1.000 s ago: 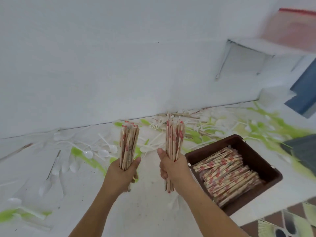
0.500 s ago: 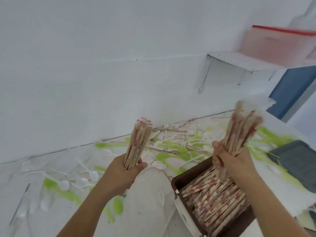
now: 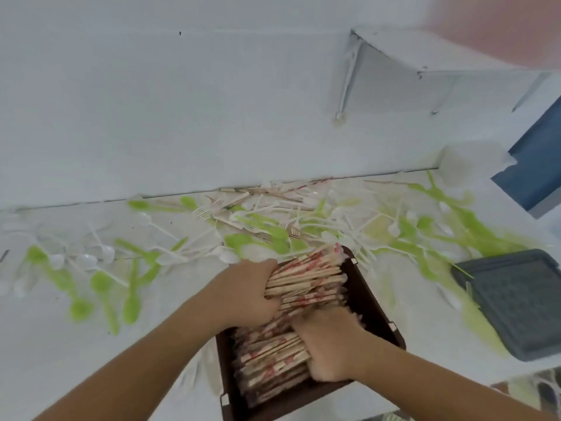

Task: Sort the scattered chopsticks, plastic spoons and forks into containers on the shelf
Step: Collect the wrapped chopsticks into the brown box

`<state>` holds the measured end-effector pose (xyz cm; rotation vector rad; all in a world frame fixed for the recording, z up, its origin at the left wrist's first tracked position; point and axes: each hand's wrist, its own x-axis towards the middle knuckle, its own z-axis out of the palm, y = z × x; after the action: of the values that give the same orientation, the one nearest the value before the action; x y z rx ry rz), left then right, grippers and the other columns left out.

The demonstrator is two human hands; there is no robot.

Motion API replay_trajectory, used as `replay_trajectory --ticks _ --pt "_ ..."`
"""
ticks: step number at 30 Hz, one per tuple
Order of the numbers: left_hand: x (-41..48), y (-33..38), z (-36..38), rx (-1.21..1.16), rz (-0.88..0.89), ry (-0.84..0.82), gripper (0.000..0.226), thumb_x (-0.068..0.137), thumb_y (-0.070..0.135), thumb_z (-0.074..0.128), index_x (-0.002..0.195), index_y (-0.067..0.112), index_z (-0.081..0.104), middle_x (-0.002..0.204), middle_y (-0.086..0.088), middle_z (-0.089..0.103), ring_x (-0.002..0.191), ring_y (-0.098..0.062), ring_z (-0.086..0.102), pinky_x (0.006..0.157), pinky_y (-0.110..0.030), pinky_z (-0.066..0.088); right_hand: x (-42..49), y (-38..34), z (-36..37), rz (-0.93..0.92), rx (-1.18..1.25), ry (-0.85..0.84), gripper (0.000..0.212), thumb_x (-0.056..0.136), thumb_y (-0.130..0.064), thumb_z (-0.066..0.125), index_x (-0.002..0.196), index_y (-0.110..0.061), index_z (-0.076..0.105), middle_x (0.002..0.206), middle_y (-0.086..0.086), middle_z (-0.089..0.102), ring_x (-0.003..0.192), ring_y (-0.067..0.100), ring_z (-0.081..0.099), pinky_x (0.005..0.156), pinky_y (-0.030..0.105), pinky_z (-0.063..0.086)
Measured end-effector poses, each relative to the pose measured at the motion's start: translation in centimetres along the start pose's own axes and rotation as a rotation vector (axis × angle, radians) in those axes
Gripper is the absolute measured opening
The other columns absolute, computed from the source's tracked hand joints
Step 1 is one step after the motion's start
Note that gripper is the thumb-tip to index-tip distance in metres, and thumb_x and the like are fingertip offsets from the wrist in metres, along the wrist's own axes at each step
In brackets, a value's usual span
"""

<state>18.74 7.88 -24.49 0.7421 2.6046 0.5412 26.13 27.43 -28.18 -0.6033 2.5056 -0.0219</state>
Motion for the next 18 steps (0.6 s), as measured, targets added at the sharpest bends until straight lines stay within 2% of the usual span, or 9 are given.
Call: replay_trajectory --ticks 2,4,7,10,12,13,16,18 --pt "1.3 0.6 2.2 -0.001 0.028 -0.073 0.039 0.086 0.043 0.062 0.120 0.036 0.045 0.104 0.007 0.067 0.096 -0.019 0.065 0.082 -0.042 0.055 0.7 1.2 1.2 -0.025 0.090 -0.016 0.069 0.073 -0.041 0.068 0.134 -0.022 0.042 0.123 0.010 0.059 0.107 0.034 0.061 0.092 0.047 0.055" --pt "2.1 0.5 3.6 0.047 0.018 -0.089 0.062 0.088 0.044 0.064 0.141 0.042 0.032 0.120 0.009 0.064 0.110 -0.016 0.062 0.092 -0.040 0.052 0.9 3.1 1.5 -0.084 0.142 -0.033 0.078 0.074 -0.037 0.074 0.141 -0.026 0.036 0.127 0.010 0.056 0.109 0.033 0.059 0.094 0.049 0.055" --pt "2.2 -0.2 4.9 0.031 0.004 -0.080 0.080 0.085 0.055 0.065 0.152 0.048 0.024 0.137 0.018 0.052 0.127 -0.006 0.051 0.106 -0.031 0.044 0.3 5.7 1.4 -0.163 0.280 -0.041 0.065 0.080 -0.026 0.071 0.140 -0.033 0.045 0.127 0.006 0.053 0.115 0.031 0.055 0.102 0.047 0.050" --pt "1.8 -0.8 6.6 0.028 0.072 -0.052 0.071 0.092 0.064 0.046 0.157 0.050 0.020 0.141 0.021 0.042 0.130 -0.004 0.045 0.110 -0.028 0.041 -0.7 6.7 1.4 -0.209 0.349 0.033 0.054 0.084 -0.017 0.066 0.135 -0.032 0.056 0.126 0.004 0.056 0.114 0.030 0.056 0.100 0.043 0.051" --pt "1.6 -0.7 7.5 0.146 0.132 -0.080 0.069 0.098 0.065 0.026 0.162 0.046 0.007 0.150 0.014 0.031 0.132 -0.010 0.037 0.111 -0.030 0.037 -1.4 7.3 1.5 -0.166 0.318 0.032 0.050 0.084 -0.018 0.063 0.131 -0.034 0.057 0.121 0.003 0.061 0.108 0.031 0.059 0.095 0.045 0.055" --pt "1.5 -0.7 7.8 0.207 0.159 -0.073 0.067 0.100 0.064 0.021 0.162 0.045 0.003 0.154 0.012 0.026 0.133 -0.012 0.034 0.111 -0.031 0.036 -1.8 7.5 1.5 -0.134 0.313 0.027 0.045 0.083 -0.021 0.060 0.127 -0.034 0.059 0.116 0.001 0.062 0.103 0.030 0.061 0.091 0.045 0.057" --pt "1.4 -0.2 7.5 0.249 0.220 0.049 0.057 0.104 0.051 0.031 0.160 0.042 0.021 0.155 0.014 0.026 0.136 -0.014 0.036 0.106 -0.034 0.042 -2.5 8.2 1.2 -0.072 0.220 0.095 0.027 0.086 -0.020 0.057 0.110 -0.025 0.067 0.107 -0.001 0.061 0.098 0.028 0.061 0.085 0.044 0.057" --pt "1.9 0.0 6.9 0.252 0.241 -0.003 0.055 0.102 0.046 0.039 0.156 0.044 0.029 0.148 0.017 0.034 0.132 -0.014 0.041 0.099 -0.034 0.047 -3.0 8.3 1.1 -0.098 0.170 0.134 0.024 0.089 -0.014 0.057 0.107 -0.021 0.072 0.108 0.000 0.063 0.103 0.027 0.060 0.088 0.039 0.054"
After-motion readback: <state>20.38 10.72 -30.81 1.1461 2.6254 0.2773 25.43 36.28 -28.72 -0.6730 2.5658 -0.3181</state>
